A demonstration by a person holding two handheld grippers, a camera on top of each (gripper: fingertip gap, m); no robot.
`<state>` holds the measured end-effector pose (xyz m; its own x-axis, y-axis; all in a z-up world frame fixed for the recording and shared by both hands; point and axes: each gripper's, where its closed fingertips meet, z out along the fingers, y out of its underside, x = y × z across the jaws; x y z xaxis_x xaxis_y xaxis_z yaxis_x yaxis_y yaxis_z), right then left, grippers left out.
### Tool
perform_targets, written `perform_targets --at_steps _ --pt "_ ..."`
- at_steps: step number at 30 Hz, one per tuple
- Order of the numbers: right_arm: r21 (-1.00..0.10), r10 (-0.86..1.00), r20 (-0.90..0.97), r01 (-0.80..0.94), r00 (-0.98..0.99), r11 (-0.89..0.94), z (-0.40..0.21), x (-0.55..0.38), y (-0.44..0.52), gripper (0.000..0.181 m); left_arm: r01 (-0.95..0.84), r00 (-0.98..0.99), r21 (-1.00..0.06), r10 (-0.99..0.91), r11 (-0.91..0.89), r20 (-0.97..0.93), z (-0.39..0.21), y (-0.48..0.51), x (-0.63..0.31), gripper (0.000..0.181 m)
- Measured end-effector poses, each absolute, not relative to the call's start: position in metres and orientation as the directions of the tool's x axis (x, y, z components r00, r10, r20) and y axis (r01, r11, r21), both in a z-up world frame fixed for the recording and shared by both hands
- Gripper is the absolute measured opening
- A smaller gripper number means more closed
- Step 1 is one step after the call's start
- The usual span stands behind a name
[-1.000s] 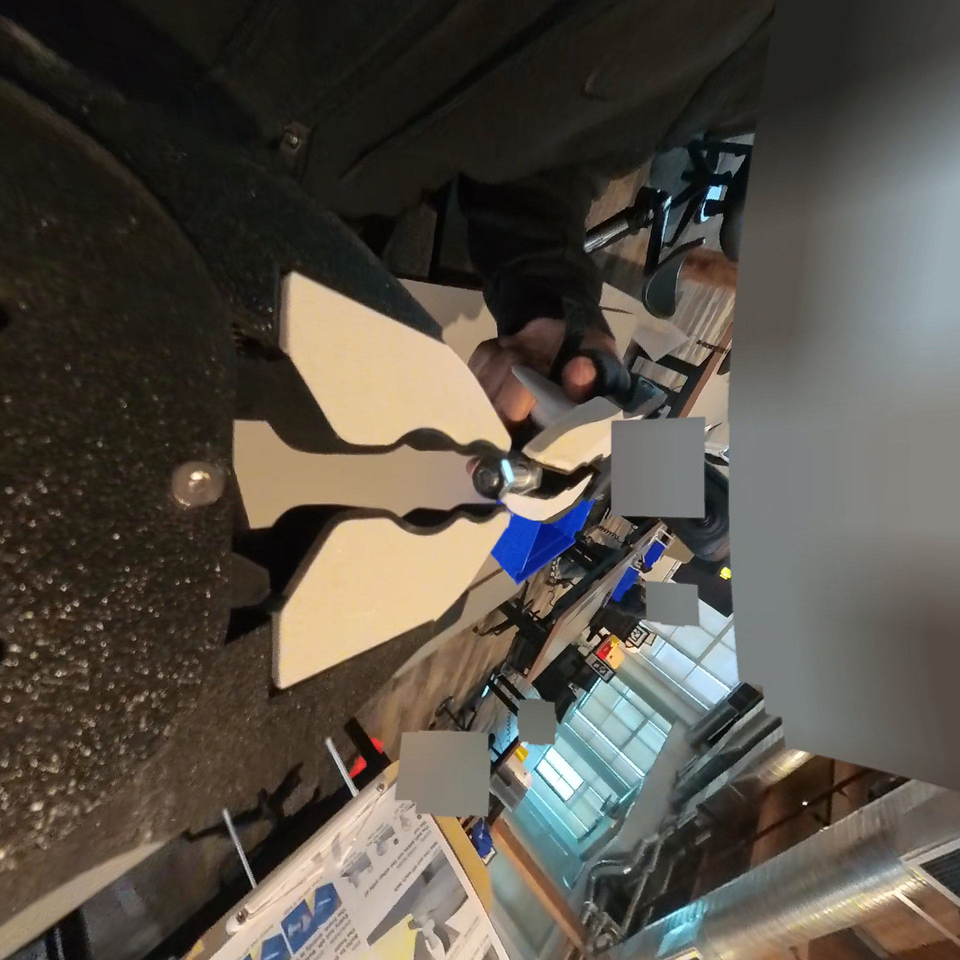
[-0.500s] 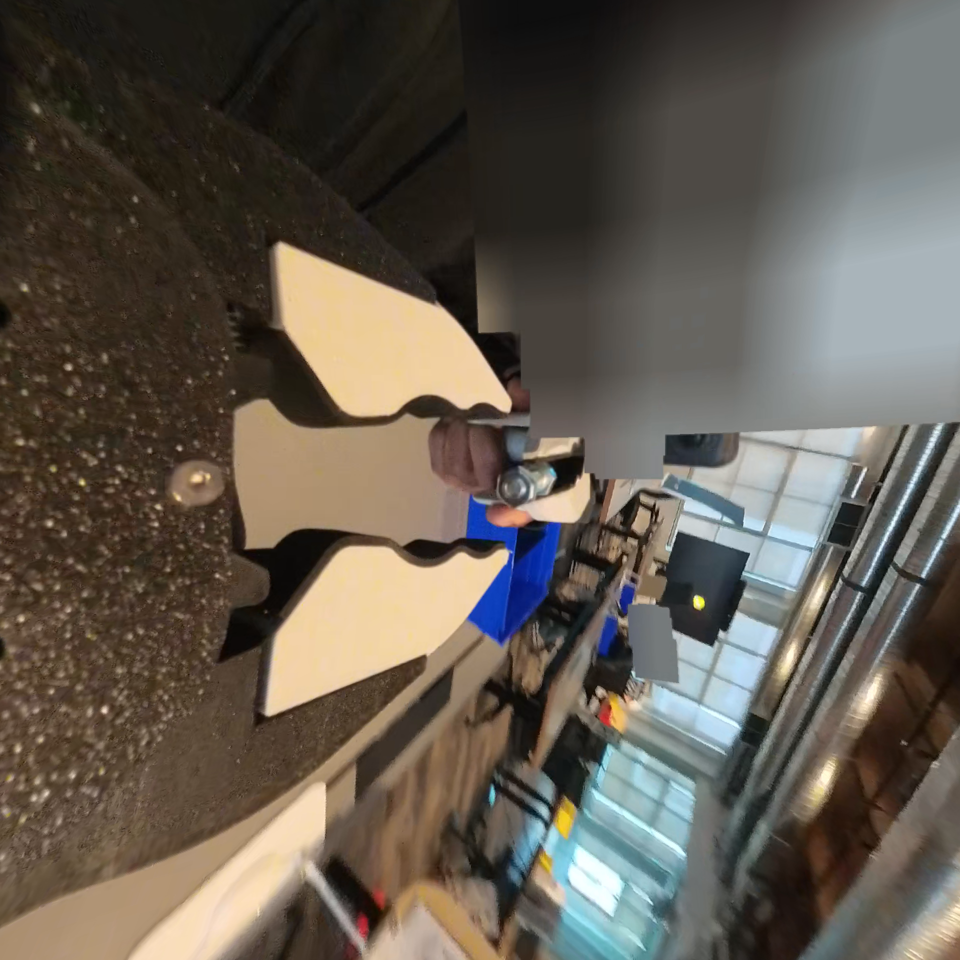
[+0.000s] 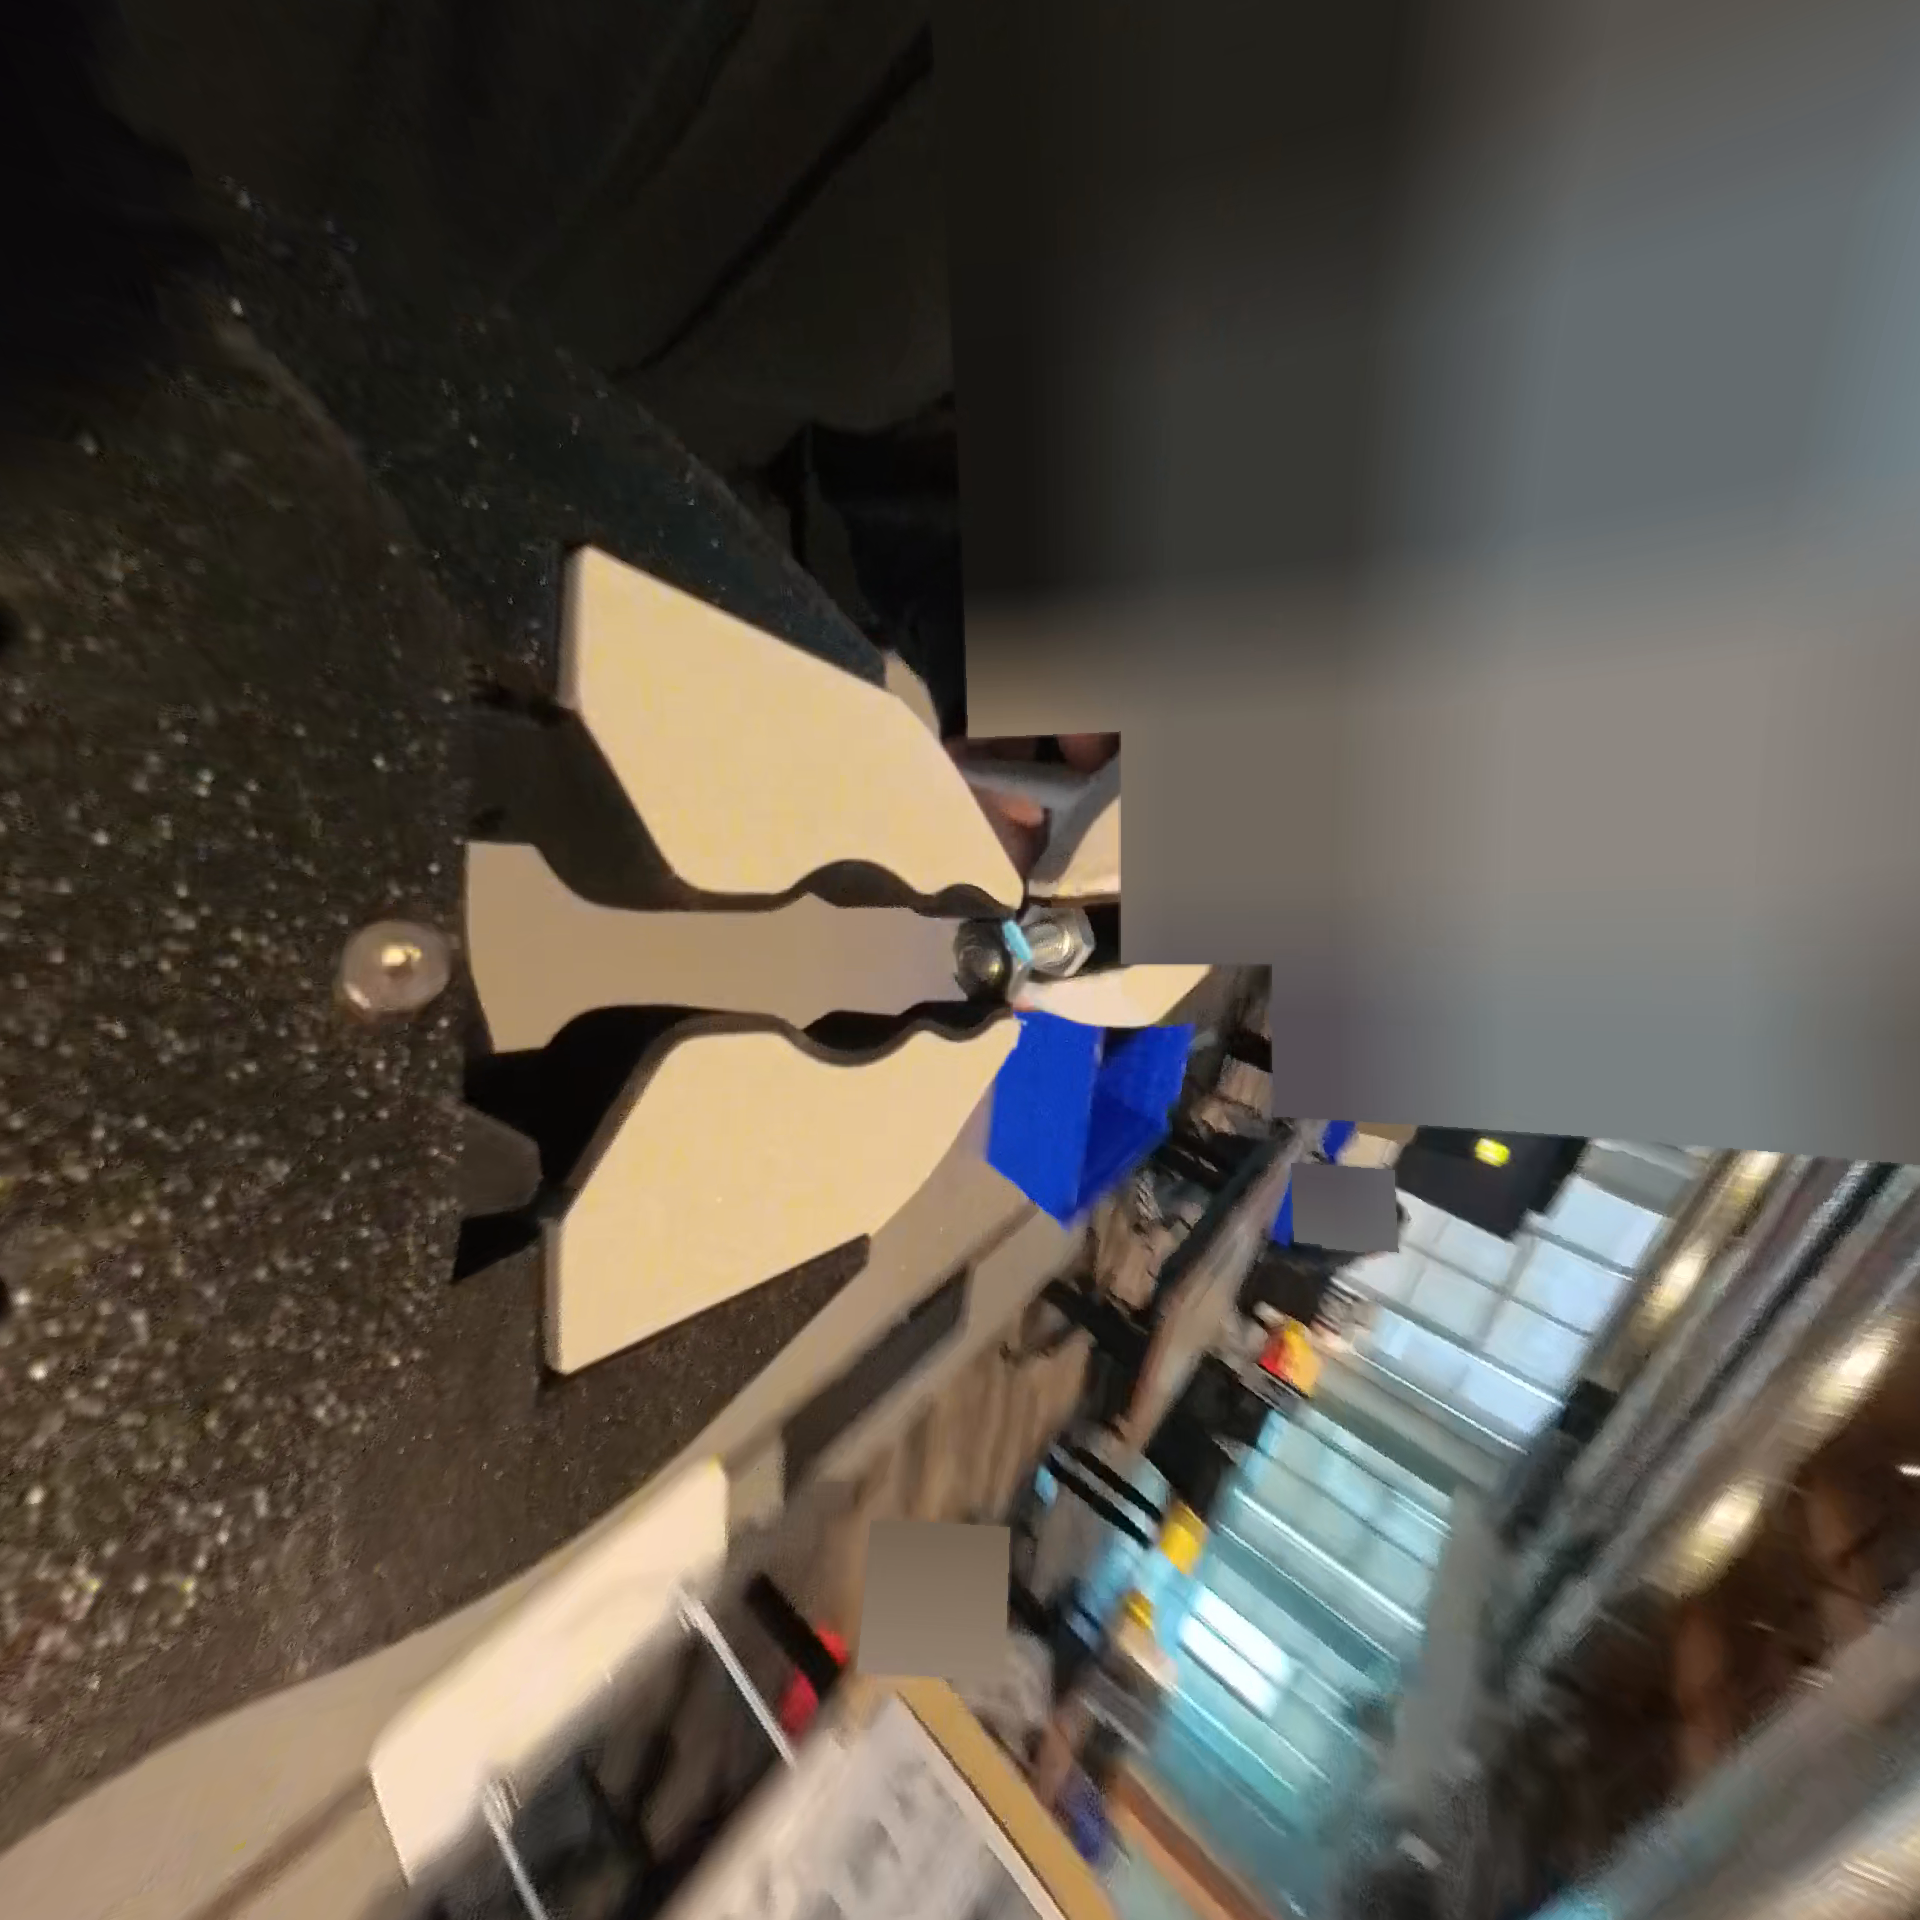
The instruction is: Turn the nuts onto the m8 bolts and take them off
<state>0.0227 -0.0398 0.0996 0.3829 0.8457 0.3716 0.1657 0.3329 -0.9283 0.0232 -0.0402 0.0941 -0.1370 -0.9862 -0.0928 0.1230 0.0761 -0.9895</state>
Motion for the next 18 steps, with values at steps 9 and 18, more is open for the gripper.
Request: perform_targets --at_steps 9,18 --pt "-0.996 0.981 0.049 -0.07 0.19 0.063 0.111 0.019 -0.048 0.04 0.158 0.026 -0.945 -0.958 0.288 -0.287 0.106 -0.039 0.011 0.014" --pt "-0.882 0.815 0.465 0.107 0.345 0.459 0.107 0.01 -0.045 0.03 0.137 -0.179 -0.987 -0.982 -0.086 0.061 0.101 -0.041 0.004 0.013"
